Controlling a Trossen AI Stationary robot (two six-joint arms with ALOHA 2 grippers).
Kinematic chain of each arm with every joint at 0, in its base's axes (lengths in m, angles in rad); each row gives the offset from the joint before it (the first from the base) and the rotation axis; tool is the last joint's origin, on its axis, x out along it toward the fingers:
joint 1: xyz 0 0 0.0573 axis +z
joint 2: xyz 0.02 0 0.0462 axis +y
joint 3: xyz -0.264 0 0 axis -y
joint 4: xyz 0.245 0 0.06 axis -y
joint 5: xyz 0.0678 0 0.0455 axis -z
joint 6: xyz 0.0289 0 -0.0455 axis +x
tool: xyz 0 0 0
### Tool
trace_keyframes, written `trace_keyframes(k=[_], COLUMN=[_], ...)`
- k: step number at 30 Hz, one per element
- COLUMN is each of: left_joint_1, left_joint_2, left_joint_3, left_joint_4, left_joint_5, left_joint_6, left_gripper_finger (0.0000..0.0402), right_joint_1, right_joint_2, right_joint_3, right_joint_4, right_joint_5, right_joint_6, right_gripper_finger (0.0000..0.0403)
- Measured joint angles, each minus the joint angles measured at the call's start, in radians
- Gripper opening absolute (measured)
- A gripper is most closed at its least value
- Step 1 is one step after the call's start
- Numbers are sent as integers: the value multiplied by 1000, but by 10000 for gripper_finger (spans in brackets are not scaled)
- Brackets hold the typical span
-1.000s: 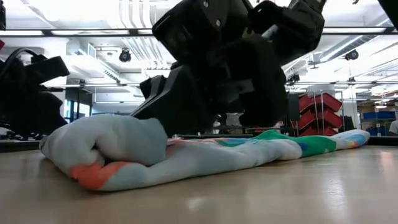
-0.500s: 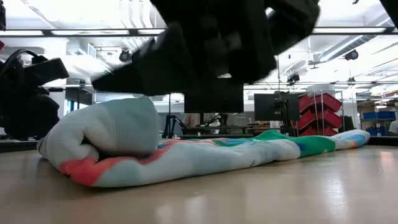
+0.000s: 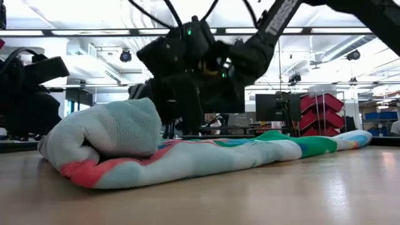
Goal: Roll towel
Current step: Roll the multi-color dinosaur print towel
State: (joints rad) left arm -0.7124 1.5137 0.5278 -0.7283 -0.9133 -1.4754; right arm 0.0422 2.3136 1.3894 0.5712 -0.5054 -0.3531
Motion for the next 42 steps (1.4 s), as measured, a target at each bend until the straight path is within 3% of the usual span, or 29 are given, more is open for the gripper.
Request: trace_keyframes(k=[5,12,17,23,31,36,42], left_joint_1=[0,-19,-112,-245,-234,-237,-228], left_joint_2=[-43,-184,-231,-115,152,187,201], left_joint_3=[14,163,218,200,207,186,157], left_joint_4=[-47,-309,-205,58,214,220,306], left_joint_5=[49,123,253,224,183,156,78], left_joint_6=[1,59,67,1,-76,-202,-188], left_gripper_finger=[119,119,119,119,119,125,155], right_joint_1=[-19,-17,-17,-17,-16,-16,-16], right_joint_2=[44,45,43,43,38,37,37], right_joint_3=[8,7,7,7,7,7,7], right_joint_4=[9,-12,-35,-38,-43,-45,-43], right_joint_5=[-49,-46,-45,-44,11,15,16], right_joint_6=[37,45,47,65,84,88,92], right_gripper_finger=[0,0,0,0,0,0,0])
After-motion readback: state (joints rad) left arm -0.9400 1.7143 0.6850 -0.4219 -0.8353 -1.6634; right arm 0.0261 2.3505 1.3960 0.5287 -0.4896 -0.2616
